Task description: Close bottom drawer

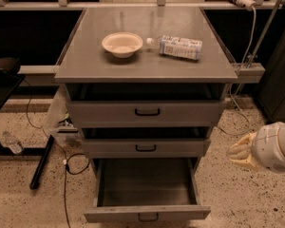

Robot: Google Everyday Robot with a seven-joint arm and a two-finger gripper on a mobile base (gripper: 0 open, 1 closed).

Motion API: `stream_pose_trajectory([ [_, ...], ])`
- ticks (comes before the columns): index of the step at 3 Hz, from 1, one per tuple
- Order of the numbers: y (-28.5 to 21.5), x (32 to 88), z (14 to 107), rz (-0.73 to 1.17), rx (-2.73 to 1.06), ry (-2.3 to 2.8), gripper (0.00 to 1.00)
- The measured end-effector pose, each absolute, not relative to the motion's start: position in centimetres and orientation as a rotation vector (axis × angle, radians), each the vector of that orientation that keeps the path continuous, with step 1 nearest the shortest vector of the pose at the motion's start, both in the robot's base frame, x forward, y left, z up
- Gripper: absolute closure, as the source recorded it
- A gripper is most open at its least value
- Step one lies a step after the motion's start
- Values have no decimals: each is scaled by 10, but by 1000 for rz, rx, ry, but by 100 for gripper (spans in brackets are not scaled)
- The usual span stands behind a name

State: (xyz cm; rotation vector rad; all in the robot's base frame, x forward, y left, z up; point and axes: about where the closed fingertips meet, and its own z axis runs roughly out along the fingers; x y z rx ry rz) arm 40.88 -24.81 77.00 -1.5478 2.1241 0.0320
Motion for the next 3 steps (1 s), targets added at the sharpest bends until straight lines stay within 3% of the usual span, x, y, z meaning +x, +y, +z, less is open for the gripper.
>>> stream_pose_trajectory([
  [3, -250, 434, 601, 250, -1291, 2237, 100],
])
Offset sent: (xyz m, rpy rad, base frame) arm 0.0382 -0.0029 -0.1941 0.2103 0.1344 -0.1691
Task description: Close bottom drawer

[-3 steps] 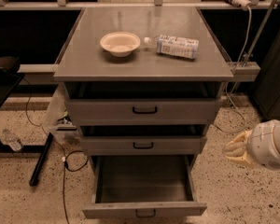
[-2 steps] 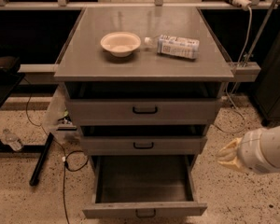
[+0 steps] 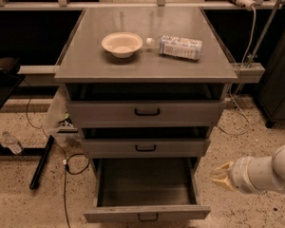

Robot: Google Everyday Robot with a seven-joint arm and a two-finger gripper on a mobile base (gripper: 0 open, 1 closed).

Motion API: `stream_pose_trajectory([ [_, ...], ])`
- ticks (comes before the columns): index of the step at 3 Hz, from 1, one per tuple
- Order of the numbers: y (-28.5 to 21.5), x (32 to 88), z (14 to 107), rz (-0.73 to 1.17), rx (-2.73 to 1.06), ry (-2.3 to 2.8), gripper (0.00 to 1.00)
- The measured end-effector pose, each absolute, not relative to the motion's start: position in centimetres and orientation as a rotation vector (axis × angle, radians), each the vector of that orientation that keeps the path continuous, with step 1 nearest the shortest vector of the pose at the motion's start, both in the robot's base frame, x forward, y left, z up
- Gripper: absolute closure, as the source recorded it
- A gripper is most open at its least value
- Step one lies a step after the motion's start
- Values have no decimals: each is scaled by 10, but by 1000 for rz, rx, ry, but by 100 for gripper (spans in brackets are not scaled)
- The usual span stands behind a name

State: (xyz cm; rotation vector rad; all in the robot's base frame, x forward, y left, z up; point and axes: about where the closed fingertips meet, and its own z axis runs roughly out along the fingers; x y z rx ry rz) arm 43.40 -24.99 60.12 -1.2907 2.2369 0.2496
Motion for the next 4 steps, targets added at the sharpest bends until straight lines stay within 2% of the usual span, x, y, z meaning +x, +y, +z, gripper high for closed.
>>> stream_pose_trajectory([
  [2, -250, 439, 478, 372, -1179, 2258, 100],
  [4, -253, 445, 454, 394, -1157, 2276, 100],
])
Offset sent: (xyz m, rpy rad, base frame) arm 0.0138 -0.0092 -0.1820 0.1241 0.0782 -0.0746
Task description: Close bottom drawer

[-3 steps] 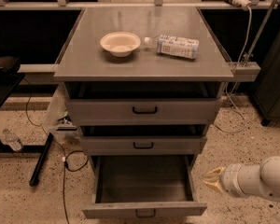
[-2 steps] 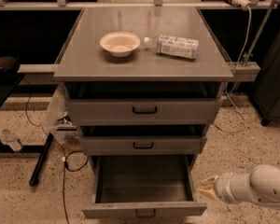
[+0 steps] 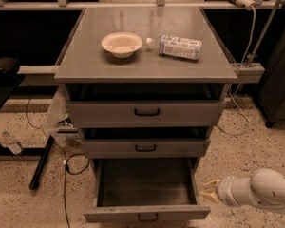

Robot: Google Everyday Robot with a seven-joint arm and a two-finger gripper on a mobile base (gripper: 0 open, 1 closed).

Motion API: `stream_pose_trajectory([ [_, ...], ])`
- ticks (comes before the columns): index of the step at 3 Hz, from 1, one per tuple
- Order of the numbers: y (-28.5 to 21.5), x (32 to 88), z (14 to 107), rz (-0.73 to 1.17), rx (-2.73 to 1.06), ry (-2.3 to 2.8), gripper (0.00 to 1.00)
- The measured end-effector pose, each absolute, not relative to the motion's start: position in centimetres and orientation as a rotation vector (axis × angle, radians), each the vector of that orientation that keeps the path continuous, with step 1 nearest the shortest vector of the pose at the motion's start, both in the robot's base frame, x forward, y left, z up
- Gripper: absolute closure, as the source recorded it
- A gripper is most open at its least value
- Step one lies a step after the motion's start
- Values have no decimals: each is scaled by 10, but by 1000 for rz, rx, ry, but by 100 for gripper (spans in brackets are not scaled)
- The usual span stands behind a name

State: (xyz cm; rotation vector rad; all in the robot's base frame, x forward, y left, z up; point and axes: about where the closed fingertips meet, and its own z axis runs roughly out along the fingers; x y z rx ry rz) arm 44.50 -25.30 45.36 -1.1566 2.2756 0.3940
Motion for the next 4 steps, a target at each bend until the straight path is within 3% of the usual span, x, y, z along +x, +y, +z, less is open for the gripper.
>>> stream_pose_trajectory([
  [2, -261, 468, 372, 554, -1110, 2138, 100],
  [4, -261, 477, 340, 556, -1132, 2056, 100],
])
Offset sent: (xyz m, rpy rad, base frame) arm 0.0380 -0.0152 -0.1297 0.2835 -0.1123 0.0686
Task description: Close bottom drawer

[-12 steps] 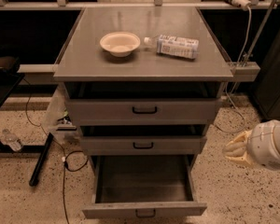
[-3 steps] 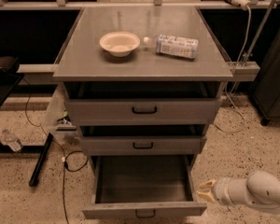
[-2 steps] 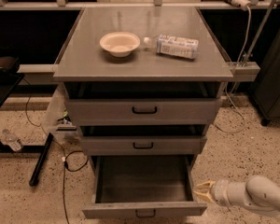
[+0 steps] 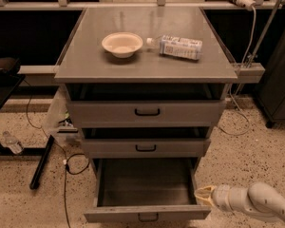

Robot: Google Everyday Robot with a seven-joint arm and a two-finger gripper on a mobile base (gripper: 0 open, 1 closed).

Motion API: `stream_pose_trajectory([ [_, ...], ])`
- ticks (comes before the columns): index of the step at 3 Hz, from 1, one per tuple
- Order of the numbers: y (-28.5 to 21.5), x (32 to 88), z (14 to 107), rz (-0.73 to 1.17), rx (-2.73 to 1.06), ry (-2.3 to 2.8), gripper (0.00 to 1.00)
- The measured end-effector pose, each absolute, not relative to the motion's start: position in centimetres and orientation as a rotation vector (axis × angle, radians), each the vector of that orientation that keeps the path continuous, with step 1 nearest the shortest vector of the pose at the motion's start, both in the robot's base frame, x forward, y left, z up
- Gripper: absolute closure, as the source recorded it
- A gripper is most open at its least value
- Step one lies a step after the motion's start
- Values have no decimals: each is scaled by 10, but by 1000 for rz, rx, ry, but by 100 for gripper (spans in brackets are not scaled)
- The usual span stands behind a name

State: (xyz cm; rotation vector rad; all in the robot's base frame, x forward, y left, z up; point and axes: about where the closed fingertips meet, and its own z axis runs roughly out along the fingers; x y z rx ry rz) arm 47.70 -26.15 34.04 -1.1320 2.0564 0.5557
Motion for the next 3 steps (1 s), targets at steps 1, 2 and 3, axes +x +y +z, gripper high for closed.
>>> stream_pose_trajectory([
  [1, -254, 468, 325, 574, -1177, 2049, 100],
  [2, -244, 454, 291, 584, -1239, 2050, 100],
  [3, -236, 441, 259, 598, -1291, 2029, 100],
])
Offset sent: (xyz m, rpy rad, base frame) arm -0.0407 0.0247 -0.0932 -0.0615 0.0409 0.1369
